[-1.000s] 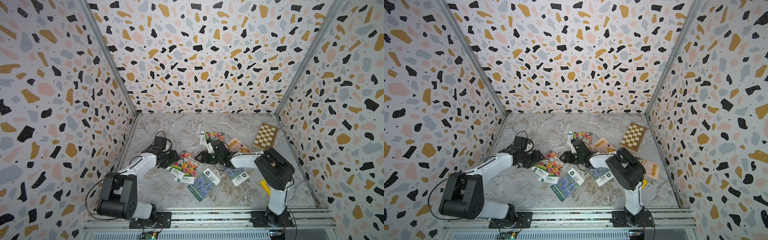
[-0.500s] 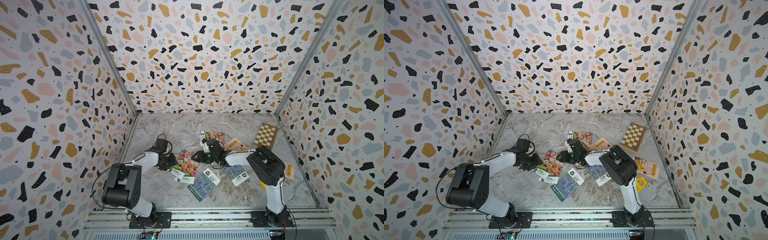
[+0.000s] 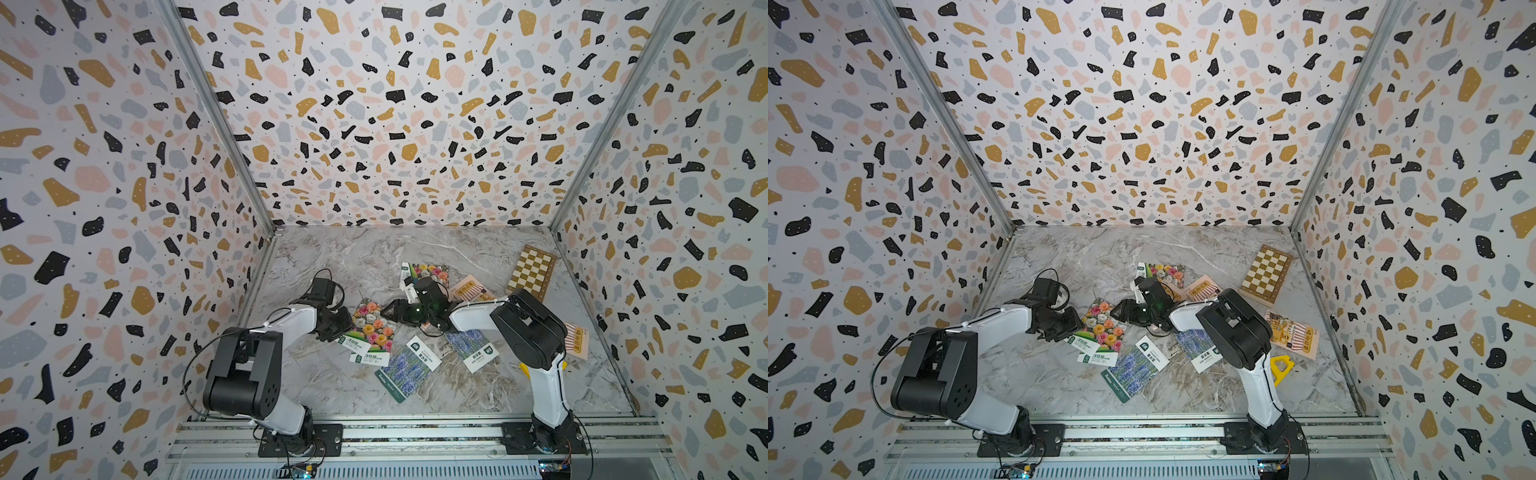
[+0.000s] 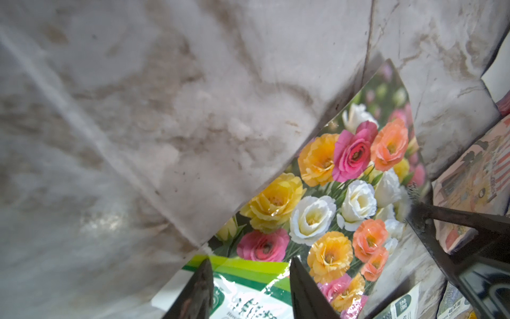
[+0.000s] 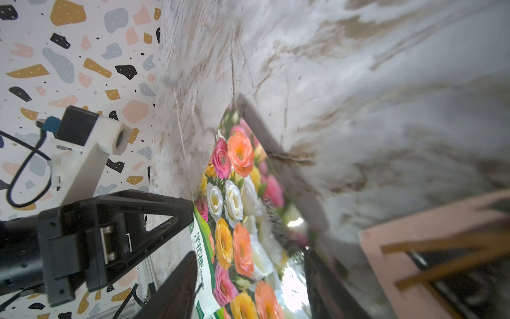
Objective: Arrange the seed packets in a row
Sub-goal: Pick up the seed packet from the center of the board.
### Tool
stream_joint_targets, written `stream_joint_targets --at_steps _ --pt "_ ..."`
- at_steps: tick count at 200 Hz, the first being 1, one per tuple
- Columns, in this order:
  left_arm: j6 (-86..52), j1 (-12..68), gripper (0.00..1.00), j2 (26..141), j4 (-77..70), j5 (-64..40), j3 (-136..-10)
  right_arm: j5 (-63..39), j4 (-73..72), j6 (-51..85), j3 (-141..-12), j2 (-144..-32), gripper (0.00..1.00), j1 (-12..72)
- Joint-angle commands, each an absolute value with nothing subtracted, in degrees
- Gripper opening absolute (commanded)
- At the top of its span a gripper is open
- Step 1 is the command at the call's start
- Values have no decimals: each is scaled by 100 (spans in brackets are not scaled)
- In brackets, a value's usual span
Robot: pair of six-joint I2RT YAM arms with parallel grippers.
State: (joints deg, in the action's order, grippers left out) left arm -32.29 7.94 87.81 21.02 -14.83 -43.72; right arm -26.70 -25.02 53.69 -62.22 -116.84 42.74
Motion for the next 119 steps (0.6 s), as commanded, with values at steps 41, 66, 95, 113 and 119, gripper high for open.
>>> stream_joint_targets --at_steps 41,66,95,113,119 --pt "-3164 778 44 8771 2417 -1343 -4165 -2876 -2700 5610 -6240 -11700 54 4347" --pt "-3117 780 43 8787 2425 -1397 -4174 -3103 -2865 5575 -6417 -11844 53 4429" --pt "-3094 781 43 8807 2426 -1458 -4189 -3416 -3150 5551 -6543 -11943 51 4464" --pt "-3109 782 43 8840 2384 -1574 -4200 -3581 -3367 5537 -6606 -11979 49 4524" --pt "-3122 782 43 8854 2374 -1622 -4207 -3595 -3392 5522 -6633 -11988 48 4550"
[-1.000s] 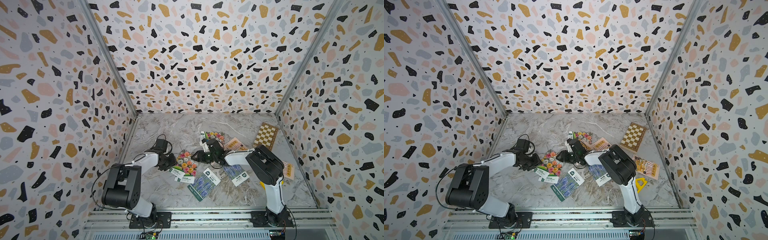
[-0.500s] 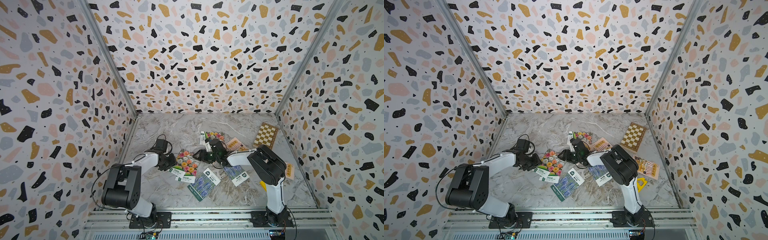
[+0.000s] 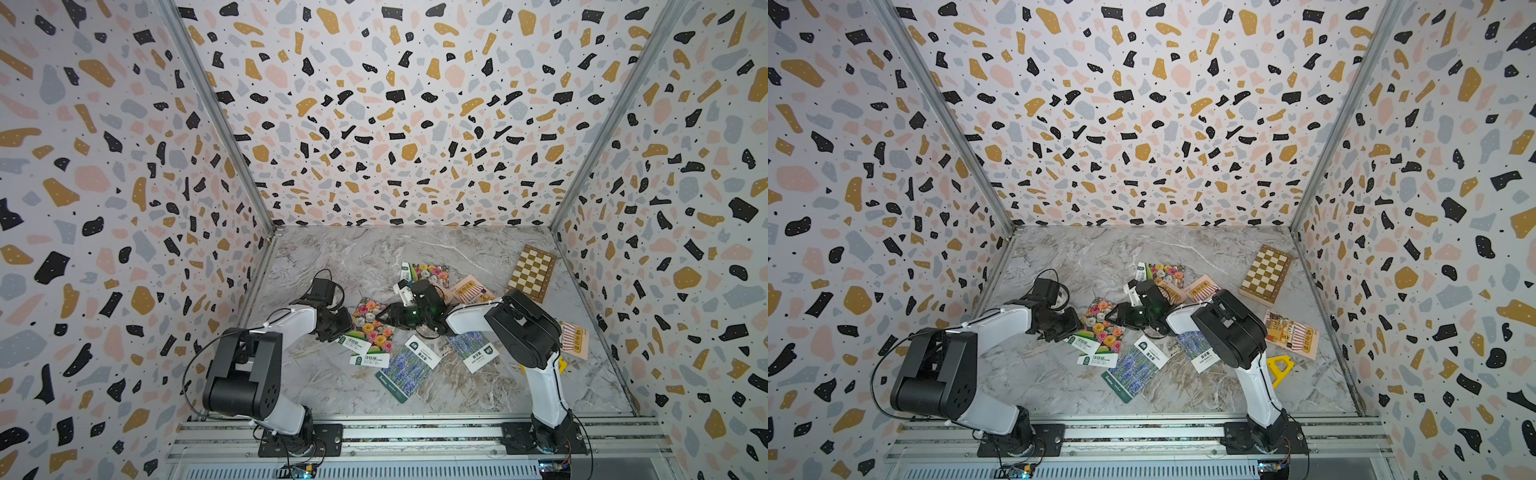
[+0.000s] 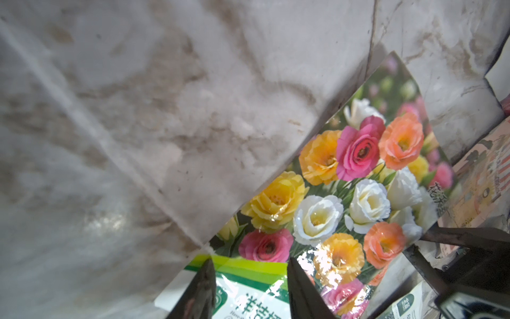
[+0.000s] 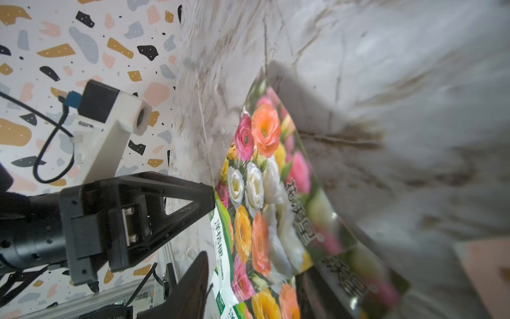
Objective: Arrange the seed packets in a row
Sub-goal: Pick up the seed packet from the center of the board.
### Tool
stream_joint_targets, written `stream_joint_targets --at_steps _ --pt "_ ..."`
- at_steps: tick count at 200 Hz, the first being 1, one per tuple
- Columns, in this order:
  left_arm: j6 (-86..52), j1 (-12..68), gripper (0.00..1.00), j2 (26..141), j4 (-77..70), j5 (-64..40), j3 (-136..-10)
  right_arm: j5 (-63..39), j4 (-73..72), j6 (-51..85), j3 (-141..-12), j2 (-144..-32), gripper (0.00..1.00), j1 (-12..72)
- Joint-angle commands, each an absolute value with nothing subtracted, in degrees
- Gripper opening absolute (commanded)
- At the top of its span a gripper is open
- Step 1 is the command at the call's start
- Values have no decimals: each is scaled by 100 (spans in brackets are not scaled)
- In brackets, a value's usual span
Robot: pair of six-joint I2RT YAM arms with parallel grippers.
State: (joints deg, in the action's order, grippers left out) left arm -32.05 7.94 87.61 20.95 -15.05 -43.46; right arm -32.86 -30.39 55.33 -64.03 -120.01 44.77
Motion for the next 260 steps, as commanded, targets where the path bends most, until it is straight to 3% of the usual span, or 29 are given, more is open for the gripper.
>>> stream_joint_targets --at_steps 1,68,80,110,148,179,220,260 --pt "-3121 778 43 8852 2369 -1633 -4208 -3595 -3392 5522 -6633 -11988 48 4550" --pt "-3283 714 44 8680 2303 -2133 -4365 -3278 -3319 5602 -7183 -12428 33 4606" --pt "-3288 679 44 8653 2312 -2176 -4374 -3287 -3317 5580 -7316 -12501 27 4605" --pt "-3278 507 49 8425 2389 -2362 -4473 -3296 -3338 5471 -7387 -12423 0 4523" --pt "-3296 295 79 7898 2660 -2628 -4732 -3489 -3596 5471 -6828 -11738 0 4107" --pt "-3230 272 96 7700 2588 -3257 -4884 -4092 -3864 5998 -6304 -11153 0 3616" --pt "-3561 272 99 7887 1621 -4771 -5013 -4845 -3924 6619 -5872 -10682 0 3166" --pt "-3843 322 100 8394 1083 -5497 -5358 -5173 -3568 6548 -5905 -10453 0 3083"
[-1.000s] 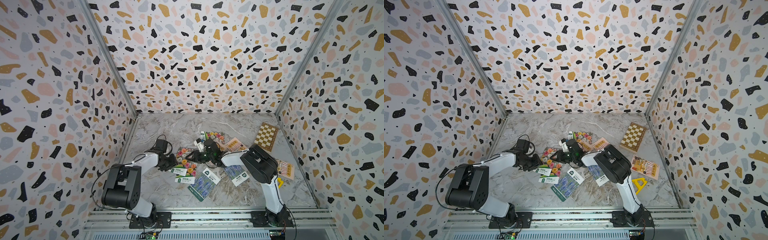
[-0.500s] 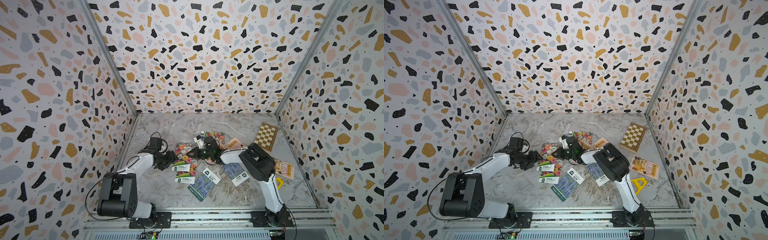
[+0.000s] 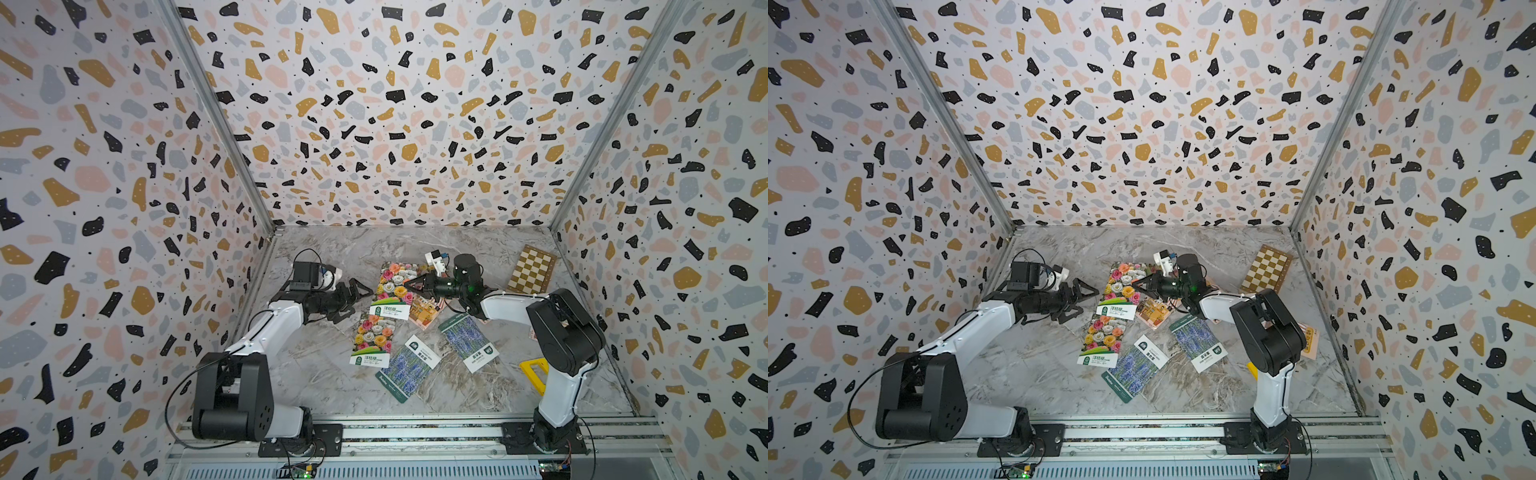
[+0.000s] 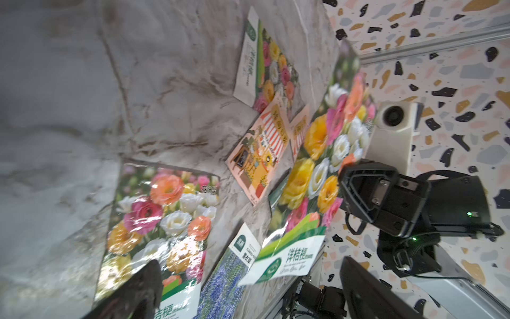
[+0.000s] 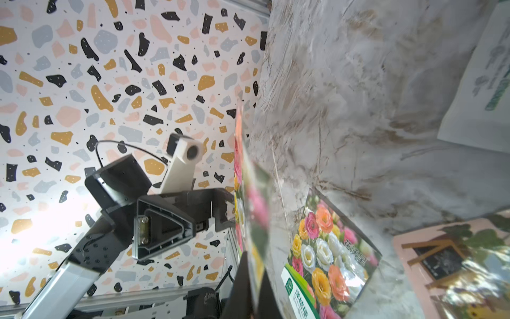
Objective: Arrange the seed packets in a row
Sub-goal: Pick up the seed packet from the center of the board.
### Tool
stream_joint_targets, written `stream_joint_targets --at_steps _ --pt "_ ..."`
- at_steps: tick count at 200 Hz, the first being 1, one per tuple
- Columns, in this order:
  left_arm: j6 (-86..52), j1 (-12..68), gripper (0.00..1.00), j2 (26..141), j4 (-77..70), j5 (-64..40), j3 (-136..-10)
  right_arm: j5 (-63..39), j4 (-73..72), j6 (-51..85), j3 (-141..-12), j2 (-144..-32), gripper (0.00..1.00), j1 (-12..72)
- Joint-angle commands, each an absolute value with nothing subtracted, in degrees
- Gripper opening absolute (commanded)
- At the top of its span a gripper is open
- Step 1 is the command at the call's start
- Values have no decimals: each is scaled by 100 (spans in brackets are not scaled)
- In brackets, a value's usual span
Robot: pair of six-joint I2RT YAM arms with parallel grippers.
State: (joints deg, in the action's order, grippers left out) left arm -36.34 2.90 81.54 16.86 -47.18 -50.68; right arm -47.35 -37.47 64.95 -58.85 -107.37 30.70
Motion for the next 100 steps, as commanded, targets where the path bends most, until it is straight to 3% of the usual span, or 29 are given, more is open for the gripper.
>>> stream_joint_targets --at_steps 1,42,100 --pt "-3846 328 100 8411 1078 -5513 -5364 -5175 -3564 6544 -5910 -10452 0 3084" --pt "-3799 578 87 8989 964 -6119 -6001 -5356 -3684 6608 -5866 -10476 0 3027" --pt "-3589 809 63 9264 1304 -6120 -6311 -5490 -3857 6643 -5836 -10415 0 2849"
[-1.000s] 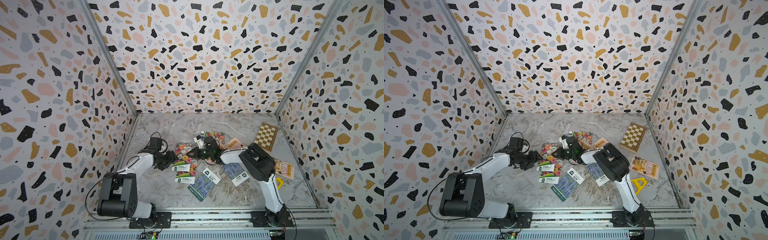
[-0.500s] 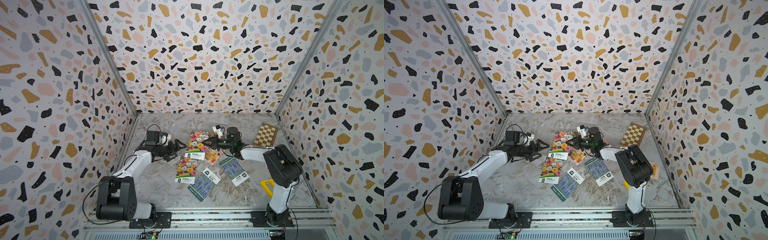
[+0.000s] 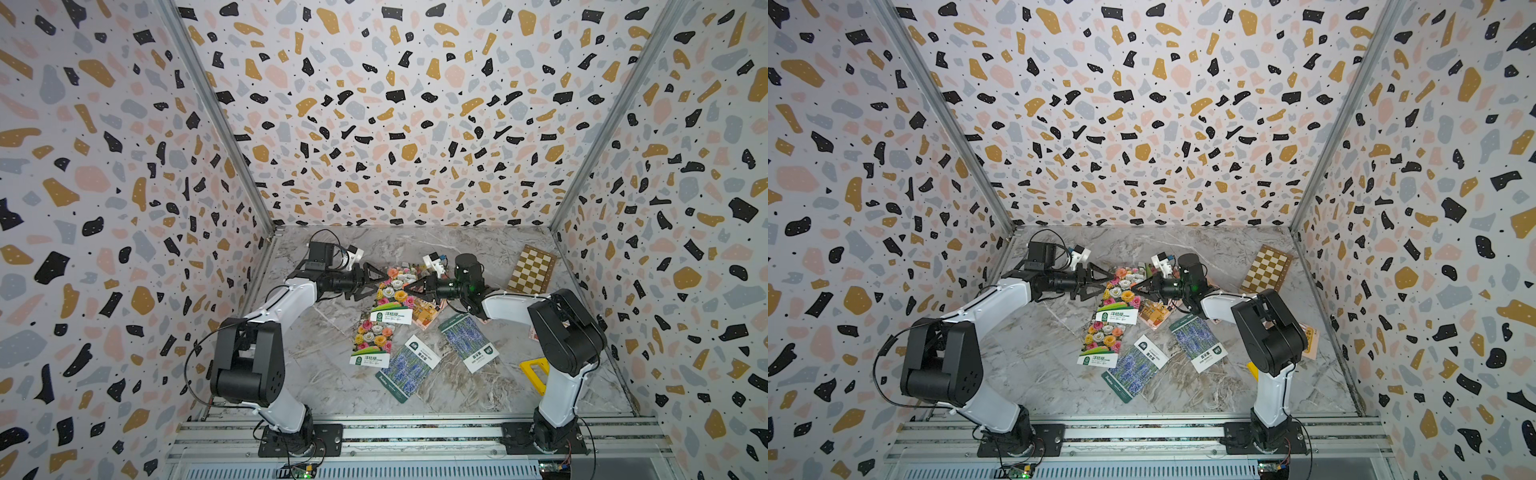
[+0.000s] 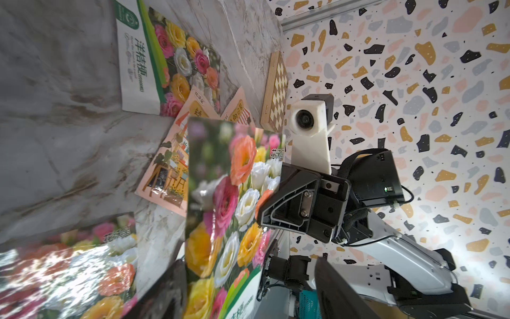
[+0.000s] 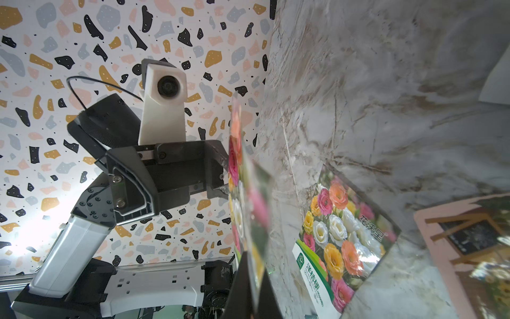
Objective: Arrange the seed packets in a row
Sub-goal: Pick up the seed packet from the center of the board.
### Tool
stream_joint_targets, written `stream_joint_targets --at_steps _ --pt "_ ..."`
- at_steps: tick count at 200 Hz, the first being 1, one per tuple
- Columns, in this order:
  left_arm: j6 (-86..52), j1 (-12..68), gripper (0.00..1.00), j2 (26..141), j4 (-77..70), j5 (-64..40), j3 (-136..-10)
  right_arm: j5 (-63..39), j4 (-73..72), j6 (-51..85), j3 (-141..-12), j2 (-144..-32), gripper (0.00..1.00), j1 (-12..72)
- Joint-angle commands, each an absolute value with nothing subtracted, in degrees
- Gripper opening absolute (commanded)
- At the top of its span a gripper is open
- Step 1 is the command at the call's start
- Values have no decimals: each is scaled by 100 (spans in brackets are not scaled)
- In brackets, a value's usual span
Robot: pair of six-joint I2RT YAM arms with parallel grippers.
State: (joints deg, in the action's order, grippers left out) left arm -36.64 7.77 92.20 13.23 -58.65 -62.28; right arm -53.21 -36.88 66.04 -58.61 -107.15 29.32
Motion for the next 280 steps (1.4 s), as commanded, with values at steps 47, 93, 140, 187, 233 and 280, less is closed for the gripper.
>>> stream_joint_targets --at_steps 47,93,140,187,233,280 --pt "-3517 844 84 9327 1428 -5938 -6319 -5734 -4191 6741 -5774 -10389 0 2778" --pt "-3876 1043 79 9546 788 -6177 -6224 -5852 -4331 6746 -5869 -10401 0 2786" --pt "-4043 1063 51 9349 505 -6293 -6193 -5852 -3983 6562 -5976 -10564 0 2777" --pt "-3815 1061 32 9220 809 -6093 -6170 -5713 -3456 6179 -6029 -10573 0 2688" --pt "-3729 1063 0 9245 982 -5986 -6169 -5634 -3126 5888 -6029 -10512 0 2672" --pt "-2573 983 0 9246 2828 -5411 -6682 -5239 -2317 5134 -6029 -10198 67 2454"
